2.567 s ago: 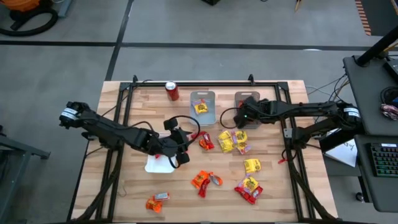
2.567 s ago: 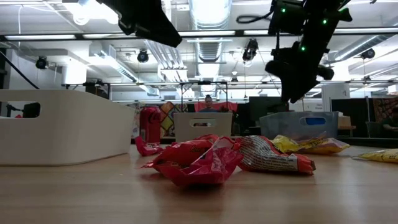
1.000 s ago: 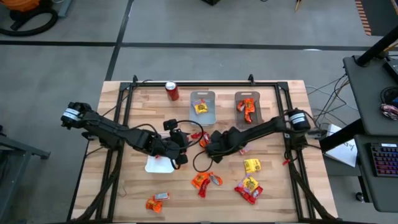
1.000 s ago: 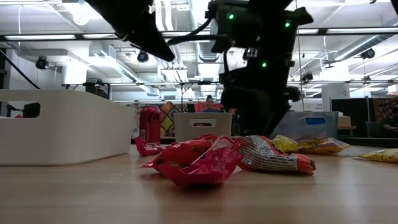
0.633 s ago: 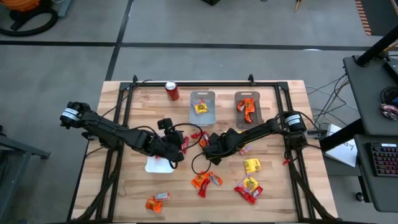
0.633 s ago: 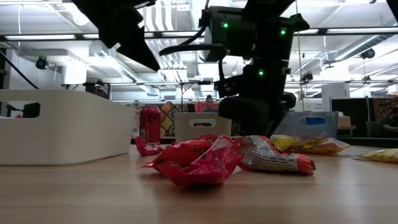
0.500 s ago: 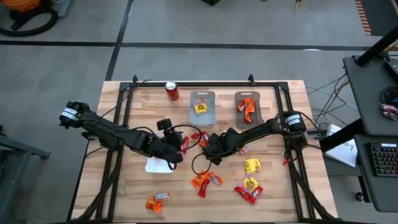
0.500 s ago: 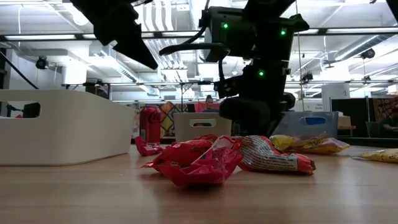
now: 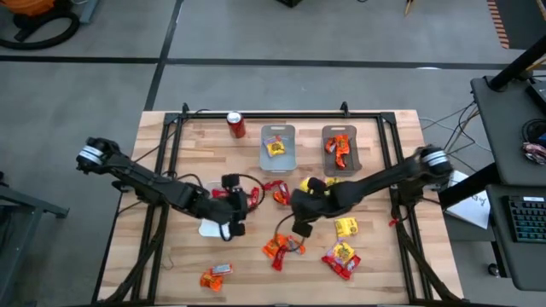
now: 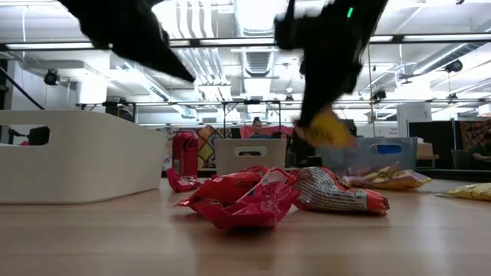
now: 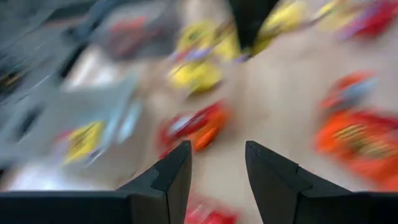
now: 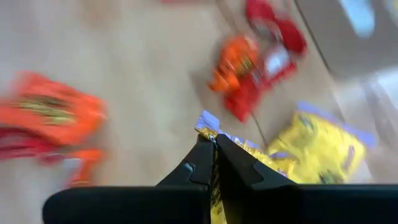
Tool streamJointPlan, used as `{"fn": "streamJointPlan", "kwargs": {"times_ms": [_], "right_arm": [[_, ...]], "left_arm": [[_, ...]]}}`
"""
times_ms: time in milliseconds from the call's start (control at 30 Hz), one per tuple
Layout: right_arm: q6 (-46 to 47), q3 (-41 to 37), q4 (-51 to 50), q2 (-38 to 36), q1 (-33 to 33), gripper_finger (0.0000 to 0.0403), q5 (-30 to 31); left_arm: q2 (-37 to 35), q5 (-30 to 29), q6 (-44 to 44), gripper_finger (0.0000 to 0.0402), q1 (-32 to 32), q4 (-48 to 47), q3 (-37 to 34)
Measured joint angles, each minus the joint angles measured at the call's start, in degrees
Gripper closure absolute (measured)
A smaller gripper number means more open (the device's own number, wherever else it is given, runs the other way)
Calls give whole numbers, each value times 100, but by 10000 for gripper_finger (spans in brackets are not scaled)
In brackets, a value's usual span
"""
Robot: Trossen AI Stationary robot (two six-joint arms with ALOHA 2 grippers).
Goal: Sort candy
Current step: Put the yellow candy into the gray bin
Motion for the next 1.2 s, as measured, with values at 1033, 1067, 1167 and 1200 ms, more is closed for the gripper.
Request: {"fn": "streamJointPlan", "kwargs": {"times_ms": [1033,1067,1167,1200], "right_arm": [[-2707,-2841,8291,-1271,-148,394,-2837],[-2725,-2826,8247,-1270,-148,394,-2844],[-2766,-2827,8116,-1280,-146,394,-2859],[-2766,-2827,8059,-1280,-148,394,-2851]], "left_arm": [[1591,1447,763,267,252,6557,-743],[1624,1735,764,267,267,6558,-702],[1655,2544,779,267,281,6515,-684],[1655,2743,782,267,288,6484,-684]]}}
